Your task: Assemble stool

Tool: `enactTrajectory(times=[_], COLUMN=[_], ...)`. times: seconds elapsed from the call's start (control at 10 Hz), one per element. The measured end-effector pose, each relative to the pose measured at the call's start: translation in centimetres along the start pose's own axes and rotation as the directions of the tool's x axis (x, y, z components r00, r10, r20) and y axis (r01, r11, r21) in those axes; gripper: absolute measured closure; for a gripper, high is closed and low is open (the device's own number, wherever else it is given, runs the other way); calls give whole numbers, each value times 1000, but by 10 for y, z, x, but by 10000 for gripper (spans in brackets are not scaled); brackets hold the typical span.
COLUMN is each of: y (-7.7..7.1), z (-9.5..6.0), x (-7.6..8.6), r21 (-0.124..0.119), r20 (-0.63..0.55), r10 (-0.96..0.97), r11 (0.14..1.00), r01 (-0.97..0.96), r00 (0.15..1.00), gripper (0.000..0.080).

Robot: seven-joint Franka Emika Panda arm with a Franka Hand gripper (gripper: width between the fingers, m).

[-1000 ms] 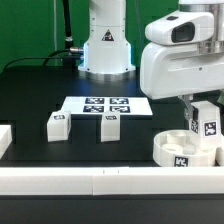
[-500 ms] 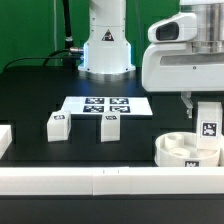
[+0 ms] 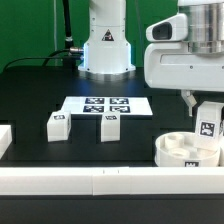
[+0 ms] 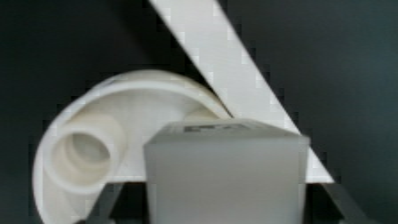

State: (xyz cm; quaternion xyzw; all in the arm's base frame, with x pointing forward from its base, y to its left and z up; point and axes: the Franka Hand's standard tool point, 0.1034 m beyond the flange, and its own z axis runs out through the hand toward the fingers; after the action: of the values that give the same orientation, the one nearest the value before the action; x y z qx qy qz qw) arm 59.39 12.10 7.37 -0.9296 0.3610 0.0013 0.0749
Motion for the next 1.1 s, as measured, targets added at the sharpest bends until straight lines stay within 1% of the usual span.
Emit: enactTrajectory(times=[0.1, 0.2, 0.3, 0.5, 0.6, 0.7, 0.8, 1.1], y=[-1, -2, -3, -4, -4, -4, -4, -5], z=[0, 0, 0, 0, 1, 1, 1, 1], x=[1, 1, -1, -2, -2, -2, -1, -2], r21=[17, 22, 26, 31, 33, 35, 35, 18], r20=[0, 6, 16, 37, 59, 73, 88, 110], r10=[70, 144, 253, 409, 535, 594, 667, 798], r11=[997, 989, 967, 911, 843, 801, 740, 595], r01=[-70, -144, -253, -410, -537, -597, -672, -804], r00=[998, 990, 967, 912, 843, 801, 740, 593], gripper=[463, 463, 463, 462, 463, 463, 462, 463])
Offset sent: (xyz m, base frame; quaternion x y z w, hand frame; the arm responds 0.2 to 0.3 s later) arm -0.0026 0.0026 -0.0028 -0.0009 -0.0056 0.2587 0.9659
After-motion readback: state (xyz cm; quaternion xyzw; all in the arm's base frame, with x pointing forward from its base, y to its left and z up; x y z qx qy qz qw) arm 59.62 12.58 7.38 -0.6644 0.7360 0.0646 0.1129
